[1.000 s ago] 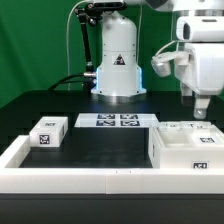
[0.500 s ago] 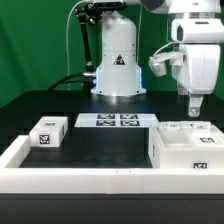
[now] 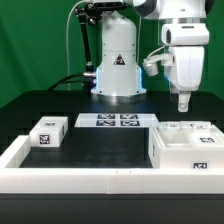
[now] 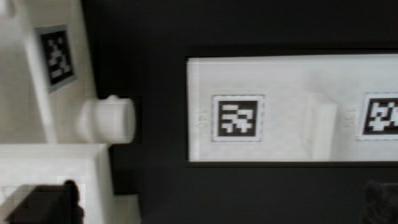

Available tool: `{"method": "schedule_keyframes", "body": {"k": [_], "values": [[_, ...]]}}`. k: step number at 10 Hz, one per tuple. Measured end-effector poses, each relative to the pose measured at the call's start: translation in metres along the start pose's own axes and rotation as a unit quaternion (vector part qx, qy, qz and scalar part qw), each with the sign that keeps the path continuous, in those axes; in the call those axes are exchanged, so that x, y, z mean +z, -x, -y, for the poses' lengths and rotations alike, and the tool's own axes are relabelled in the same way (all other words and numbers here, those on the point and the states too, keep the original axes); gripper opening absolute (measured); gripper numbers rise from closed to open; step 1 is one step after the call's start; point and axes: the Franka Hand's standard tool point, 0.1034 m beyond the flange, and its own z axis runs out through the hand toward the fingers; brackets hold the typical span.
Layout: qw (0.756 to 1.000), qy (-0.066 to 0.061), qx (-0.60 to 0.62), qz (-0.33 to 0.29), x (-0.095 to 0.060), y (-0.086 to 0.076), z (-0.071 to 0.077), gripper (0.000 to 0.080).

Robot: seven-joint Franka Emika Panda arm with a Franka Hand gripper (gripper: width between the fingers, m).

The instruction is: Assemble cabinet

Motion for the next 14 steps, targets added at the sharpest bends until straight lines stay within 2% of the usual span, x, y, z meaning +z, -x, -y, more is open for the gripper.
{"method": "schedule_keyframes", "body": {"k": [3,7,12,14], "values": [[1.0,-0.001,0.001,0.0,0.001,0.0,-0.001,0.0797],[1.0,-0.013,0.001,-0.002,0.014,0.001,0.015,0.0797],[0.999,-0.043,0.002,-0.004,0.039,0.001,0.032,0.0797],[0.999,-0.05,0.002,-0.004,0.045,0.001,0.037,0.0797]]}}
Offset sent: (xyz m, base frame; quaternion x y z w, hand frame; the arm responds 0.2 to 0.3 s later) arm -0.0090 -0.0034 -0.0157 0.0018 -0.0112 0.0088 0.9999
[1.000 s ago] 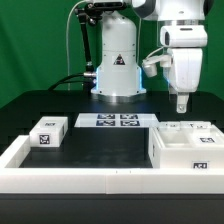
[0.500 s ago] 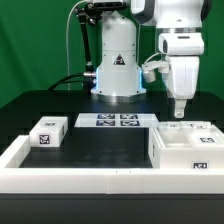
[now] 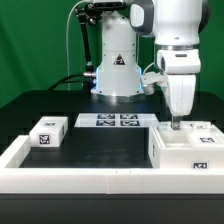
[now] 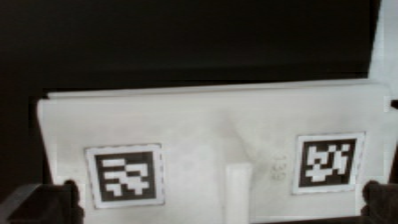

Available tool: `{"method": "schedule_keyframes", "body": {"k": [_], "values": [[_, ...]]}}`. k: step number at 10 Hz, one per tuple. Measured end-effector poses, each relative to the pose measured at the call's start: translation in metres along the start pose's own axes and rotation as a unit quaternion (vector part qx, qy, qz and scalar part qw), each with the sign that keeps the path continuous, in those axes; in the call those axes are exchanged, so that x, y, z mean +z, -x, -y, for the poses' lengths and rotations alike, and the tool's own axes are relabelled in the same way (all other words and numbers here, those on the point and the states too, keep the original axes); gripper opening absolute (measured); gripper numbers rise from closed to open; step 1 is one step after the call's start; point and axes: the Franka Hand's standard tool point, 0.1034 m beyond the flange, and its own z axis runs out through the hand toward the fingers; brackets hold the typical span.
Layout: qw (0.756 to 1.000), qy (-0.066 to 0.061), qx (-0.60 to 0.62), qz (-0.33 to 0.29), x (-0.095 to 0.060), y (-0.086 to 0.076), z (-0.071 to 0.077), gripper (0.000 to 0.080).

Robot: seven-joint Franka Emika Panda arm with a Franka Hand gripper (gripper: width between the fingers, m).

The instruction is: Assemble cabinet

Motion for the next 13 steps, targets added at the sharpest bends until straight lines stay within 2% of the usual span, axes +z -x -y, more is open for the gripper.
{"method": "schedule_keyframes", "body": {"k": [1,3,4,6,7,8,13], "values": [[1.0,-0.006,0.0,-0.002,0.0076,-0.0008,0.0036,0.0797],[1.0,-0.005,0.0,-0.004,0.0099,-0.0017,0.0038,0.0797],[1.0,0.0,0.0,-0.008,0.0106,-0.0034,0.0018,0.0674],[1.0,0.001,0.001,-0.009,0.0108,-0.004,0.0017,0.038],[1.0,0.005,0.001,-0.012,0.0114,-0.0049,0.0003,0.0167],[1.0,0.01,0.002,-0.014,0.0113,-0.0056,-0.0012,0.0068],[1.0,0.012,0.003,-0.015,0.011,-0.0043,-0.0029,0.0068]]}}
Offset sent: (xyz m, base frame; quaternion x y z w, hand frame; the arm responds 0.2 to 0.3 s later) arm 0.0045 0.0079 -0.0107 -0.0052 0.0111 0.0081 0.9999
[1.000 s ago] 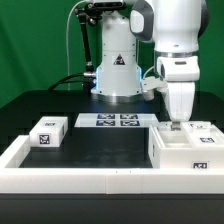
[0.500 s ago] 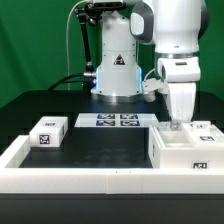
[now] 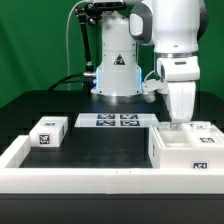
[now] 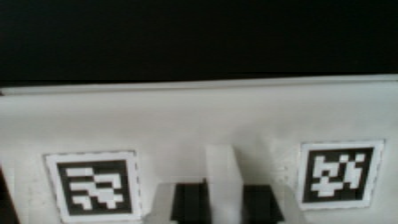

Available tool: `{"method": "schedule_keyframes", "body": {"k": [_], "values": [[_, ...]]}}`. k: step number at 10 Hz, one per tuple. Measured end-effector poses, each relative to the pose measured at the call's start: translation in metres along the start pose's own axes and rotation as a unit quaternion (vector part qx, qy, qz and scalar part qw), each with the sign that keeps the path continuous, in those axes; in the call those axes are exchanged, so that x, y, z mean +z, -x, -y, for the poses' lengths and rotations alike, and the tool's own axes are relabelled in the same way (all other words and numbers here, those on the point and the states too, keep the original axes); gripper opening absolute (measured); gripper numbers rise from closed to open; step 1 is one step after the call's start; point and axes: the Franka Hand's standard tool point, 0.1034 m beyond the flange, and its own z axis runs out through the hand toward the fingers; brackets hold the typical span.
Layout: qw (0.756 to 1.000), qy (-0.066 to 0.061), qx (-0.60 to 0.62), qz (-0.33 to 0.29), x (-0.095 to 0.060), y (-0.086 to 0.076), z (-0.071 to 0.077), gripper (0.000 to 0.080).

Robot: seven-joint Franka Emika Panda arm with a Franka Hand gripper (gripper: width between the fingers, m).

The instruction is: Assemble cabinet

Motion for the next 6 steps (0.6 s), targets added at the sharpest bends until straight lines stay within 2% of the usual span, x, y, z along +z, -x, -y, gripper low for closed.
{"method": "schedule_keyframes", "body": {"k": [2,6], "values": [[1.0,0.0,0.001,0.001,-0.001,0.0,0.0,0.0068],[1.0,0.004,0.0,0.024,-0.037,0.005,0.002,0.0068]]}}
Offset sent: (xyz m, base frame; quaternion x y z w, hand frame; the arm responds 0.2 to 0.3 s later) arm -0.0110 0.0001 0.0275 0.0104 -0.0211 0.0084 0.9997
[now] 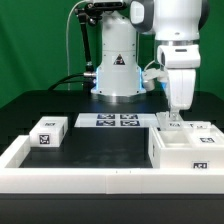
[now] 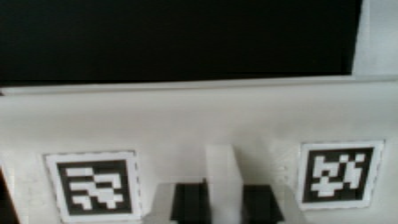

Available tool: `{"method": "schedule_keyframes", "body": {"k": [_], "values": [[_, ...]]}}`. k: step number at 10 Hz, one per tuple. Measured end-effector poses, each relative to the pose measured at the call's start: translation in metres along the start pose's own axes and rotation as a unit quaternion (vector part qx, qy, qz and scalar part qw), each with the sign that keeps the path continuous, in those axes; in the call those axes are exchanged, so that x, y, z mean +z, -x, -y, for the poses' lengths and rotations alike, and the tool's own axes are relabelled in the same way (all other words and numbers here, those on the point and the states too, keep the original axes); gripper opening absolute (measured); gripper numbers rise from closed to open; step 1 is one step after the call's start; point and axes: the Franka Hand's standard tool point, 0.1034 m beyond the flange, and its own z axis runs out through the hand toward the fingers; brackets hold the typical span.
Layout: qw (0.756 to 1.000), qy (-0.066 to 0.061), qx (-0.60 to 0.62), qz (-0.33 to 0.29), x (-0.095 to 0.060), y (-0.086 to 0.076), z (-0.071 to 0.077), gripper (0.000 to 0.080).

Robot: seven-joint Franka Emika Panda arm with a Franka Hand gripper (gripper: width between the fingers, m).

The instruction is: Assemble cabinet

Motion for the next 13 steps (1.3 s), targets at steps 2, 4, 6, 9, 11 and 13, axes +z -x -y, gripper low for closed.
{"method": "schedule_keyframes", "body": {"k": [2,4,6,9,11,13], "values": [[1.0,0.003,0.001,0.01,-0.015,0.006,-0.005,0.0069],[1.0,0.008,0.0,0.015,-0.026,0.016,-0.012,0.0069],[1.0,0.01,0.011,0.014,-0.029,0.024,-0.024,0.0069],[1.0,0.009,0.014,0.008,-0.022,0.028,-0.039,0.0069],[1.0,0.008,0.015,0.006,-0.019,0.026,-0.045,0.0069],[1.0,0.005,0.017,0.003,-0.014,0.023,-0.046,0.0069]]}}
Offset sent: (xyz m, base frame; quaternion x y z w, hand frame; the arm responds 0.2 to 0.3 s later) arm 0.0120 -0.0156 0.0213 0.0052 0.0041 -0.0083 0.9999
